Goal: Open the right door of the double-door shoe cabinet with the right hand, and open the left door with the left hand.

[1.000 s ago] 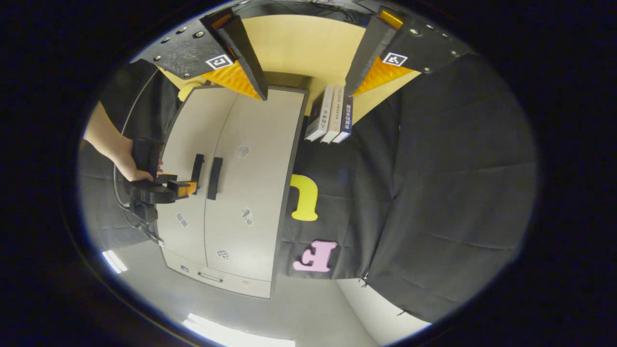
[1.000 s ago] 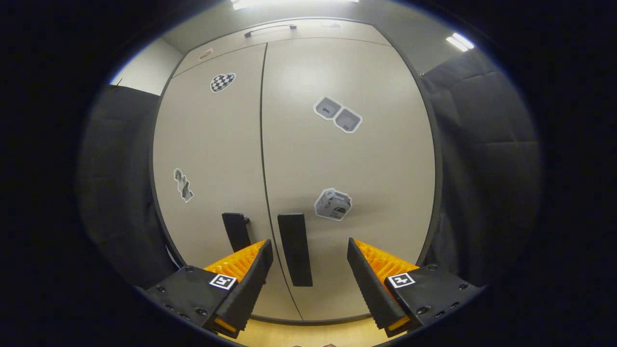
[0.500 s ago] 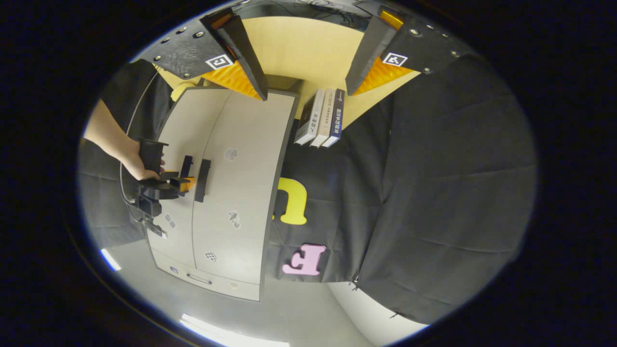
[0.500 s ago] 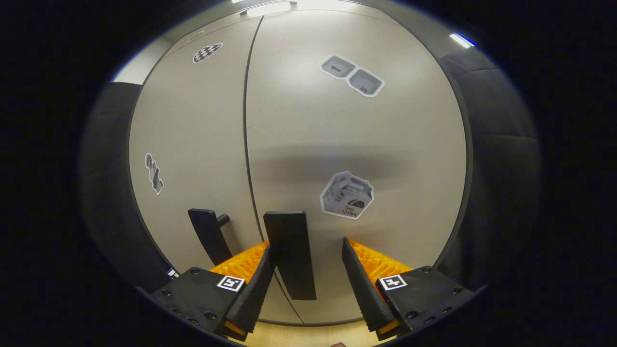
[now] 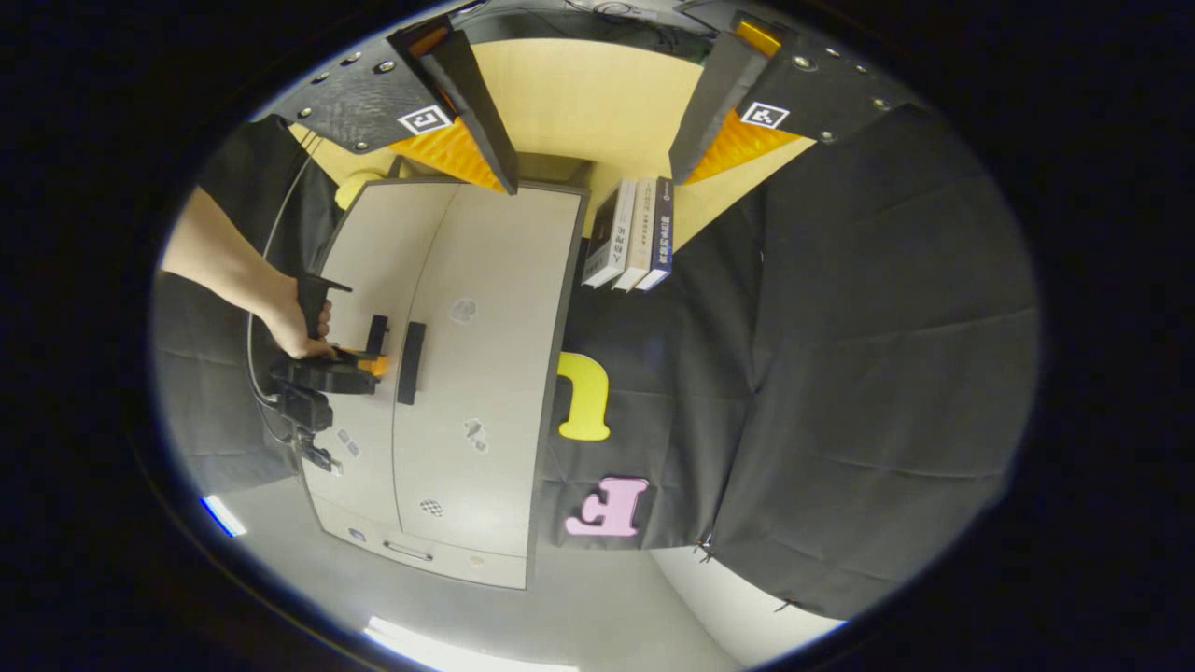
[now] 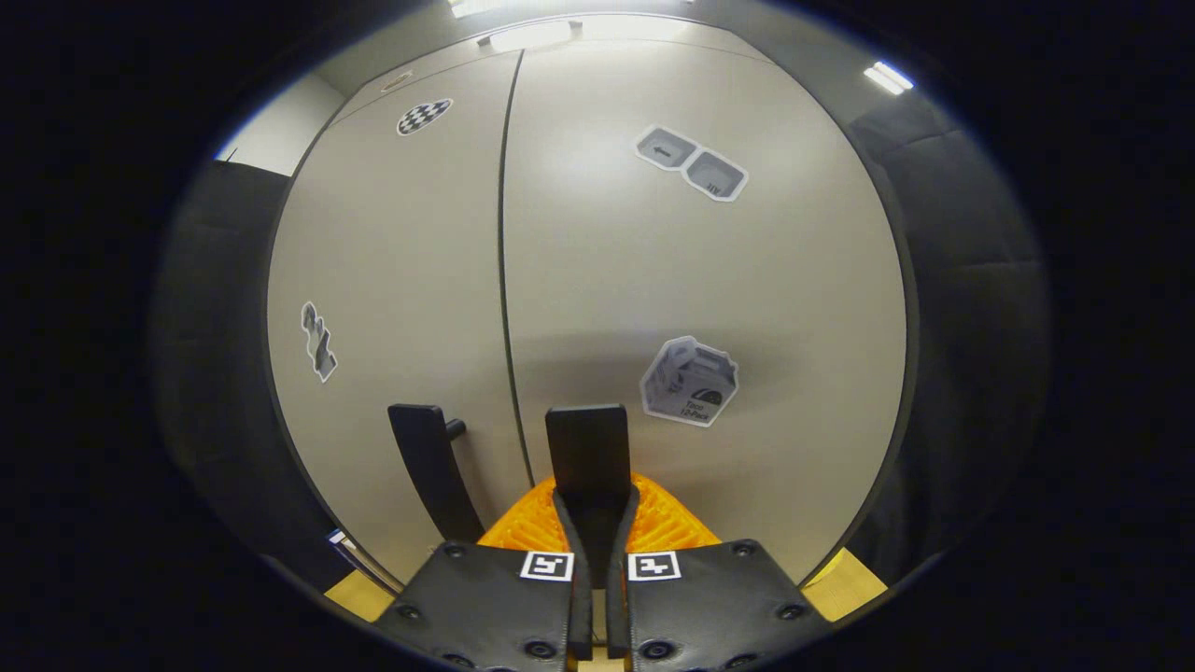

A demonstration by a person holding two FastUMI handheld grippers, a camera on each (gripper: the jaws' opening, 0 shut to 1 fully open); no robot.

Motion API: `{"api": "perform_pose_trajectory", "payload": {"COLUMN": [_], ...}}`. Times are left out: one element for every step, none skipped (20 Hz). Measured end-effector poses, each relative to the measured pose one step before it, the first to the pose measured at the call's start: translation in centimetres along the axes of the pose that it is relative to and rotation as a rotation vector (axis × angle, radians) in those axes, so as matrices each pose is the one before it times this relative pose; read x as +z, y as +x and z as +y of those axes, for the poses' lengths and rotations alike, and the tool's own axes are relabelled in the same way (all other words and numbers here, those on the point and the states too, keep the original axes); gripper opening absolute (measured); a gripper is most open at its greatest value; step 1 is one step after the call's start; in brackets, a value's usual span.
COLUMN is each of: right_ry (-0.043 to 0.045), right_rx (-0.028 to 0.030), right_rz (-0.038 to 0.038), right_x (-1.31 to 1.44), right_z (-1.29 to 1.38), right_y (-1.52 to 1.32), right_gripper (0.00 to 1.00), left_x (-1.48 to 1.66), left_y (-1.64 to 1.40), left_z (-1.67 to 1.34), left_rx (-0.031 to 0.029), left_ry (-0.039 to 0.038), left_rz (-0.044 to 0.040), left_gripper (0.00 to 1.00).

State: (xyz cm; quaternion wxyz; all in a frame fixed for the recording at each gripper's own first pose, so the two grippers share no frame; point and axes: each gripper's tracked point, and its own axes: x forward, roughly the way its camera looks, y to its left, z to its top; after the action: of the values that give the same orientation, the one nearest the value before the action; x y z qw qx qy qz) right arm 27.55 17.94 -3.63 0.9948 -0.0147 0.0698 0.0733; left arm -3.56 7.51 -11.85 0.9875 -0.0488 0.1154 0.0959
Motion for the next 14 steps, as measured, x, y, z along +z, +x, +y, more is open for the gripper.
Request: {"api": "perform_pose_trajectory", "payload": {"right_ry": [-0.00872,-0.003,-0.00285,-0.00166,-0.00325,-0.00023,0.00078,-0.00043,-0.00175,-0.00381,-0.00392,-0.00505,-0.00637,0.0001], "right_rx": [0.00829,0.0069,0.00693,0.0082,0.01229,0.01288,0.01558,0.01634,0.01607,0.01345,0.01175,0.01111,0.01125,0.00922], "right_rz": [0.00875,0.00199,0.00072,0.00413,-0.00175,-0.00221,0.00045,0.00079,0.00364,0.00279,0.00247,0.00147,-0.00271,-0.00398], "right_x": [-0.137,0.018,-0.029,-0.063,-0.01,0.007,-0.108,-0.05,-0.157,-0.128,0.018,-0.039,-0.18,-0.07], "right_z": [-0.029,0.03,0.002,0.004,0.009,0.027,0.132,0.094,0.139,0.082,-0.068,-0.039,-0.168,-0.208], "right_y": [0.206,-0.077,-0.161,-0.177,-0.25,-0.301,-0.421,-0.478,-0.452,-0.478,-0.532,-0.631,-0.809,-0.719], "right_gripper": [0.07,0.07,0.07,0.07,0.07,0.07,0.07,0.07,0.07,0.07,0.07,0.07,0.07,0.07], "left_x": [-0.14,-0.054,-0.085,0.054,-0.063,0.026,0.017,0.093,-0.089,-0.029,-0.124,0.106,0.043,0.081], "left_y": [-0.056,-0.048,0.004,-0.013,-0.008,-0.029,0.091,-0.109,0.036,-0.084,-0.154,-0.162,-0.072,-0.175], "left_z": [-0.075,-0.185,-0.215,-0.221,-0.322,-0.32,-0.312,-0.304,-0.379,-0.361,-0.449,-0.453,-0.224,-0.13], "left_rx": [-0.00345,-0.00388,-0.00366,-0.00391,-0.0048,-0.00624,-0.00552,-0.00521,-0.00479,-0.00513,-0.00576,-0.00579,-0.00274,0.00181], "left_ry": [0.00739,0.005,0.00199,-0.00041,-0.00112,-0.00042,0.00161,0.0034,0.00403,0.00199,-0.00495,-0.00816,-0.00332,0.00545], "left_rz": [0.0029,0.00194,0.00114,0.00094,0.00115,-0.00085,-0.00122,-0.00127,-0.00027,0.00275,0.00508,-0.00084,-0.00413,-0.00295], "left_gripper": [0.95,0.95,0.96,0.95,0.95,0.95,0.95,0.95,0.96,0.95,0.96,0.95,0.96,0.96]}}
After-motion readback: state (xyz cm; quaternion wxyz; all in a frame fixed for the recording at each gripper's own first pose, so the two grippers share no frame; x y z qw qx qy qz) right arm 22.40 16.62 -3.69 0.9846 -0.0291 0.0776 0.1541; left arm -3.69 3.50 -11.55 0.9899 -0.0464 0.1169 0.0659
